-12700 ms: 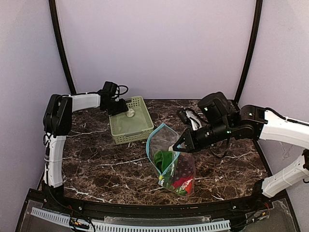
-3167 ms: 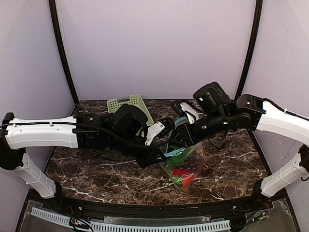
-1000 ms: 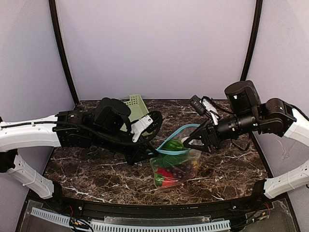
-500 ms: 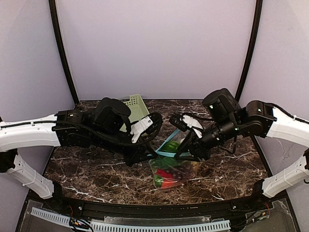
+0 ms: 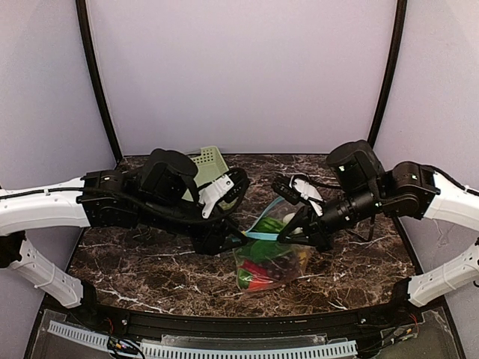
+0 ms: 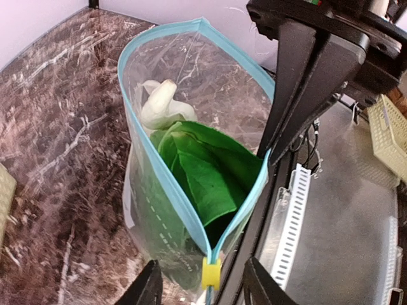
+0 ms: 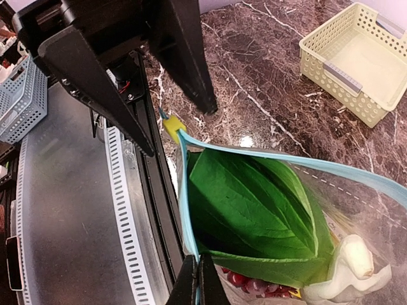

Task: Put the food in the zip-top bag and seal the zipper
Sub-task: Pass from the left arm to the right, then hold the zipper food storage bag at the center of the board.

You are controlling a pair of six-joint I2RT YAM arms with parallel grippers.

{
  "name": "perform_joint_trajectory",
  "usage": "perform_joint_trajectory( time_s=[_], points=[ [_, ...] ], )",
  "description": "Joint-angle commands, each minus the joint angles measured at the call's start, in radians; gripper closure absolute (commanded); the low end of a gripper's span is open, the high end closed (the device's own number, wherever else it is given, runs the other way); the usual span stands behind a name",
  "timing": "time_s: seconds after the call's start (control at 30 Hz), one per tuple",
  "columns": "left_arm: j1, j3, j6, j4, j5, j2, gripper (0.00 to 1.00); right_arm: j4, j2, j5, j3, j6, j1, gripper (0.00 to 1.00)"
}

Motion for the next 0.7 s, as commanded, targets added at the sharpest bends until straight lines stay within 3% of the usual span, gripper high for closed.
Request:
perform_joint_trajectory(
  time_s=[0.0, 0.13, 0.43, 0.53, 0.67],
  points=[
    [0.010, -0.067, -0.028, 0.068, -0.016, -0.075, 0.48, 0.096, -0.051, -0.004, -0.037, 0.047, 0.009, 1.00],
    [0.023, -0.114, -0.052, 0.112, 0.009, -0.098, 0.48, 0.103, -0.062, -0.014, -0.048, 0.059, 0.008, 1.00],
    [0.032, -0.115, -0.051, 0.148, 0.048, -0.073, 0.71, 0.109, -0.053, -0.028, -0.047, 0.069, 0.008, 1.00],
    [0.039, -0.117, -0.052, 0.157, 0.048, -0.072, 0.86, 0.110, -0.053, -0.030, -0.046, 0.071, 0.009, 1.00],
    [0.042, -0.121, -0.052, 0.154, 0.053, -0.078, 0.92, 0.111, -0.062, -0.023, -0.049, 0.074, 0.008, 1.00]
  ],
)
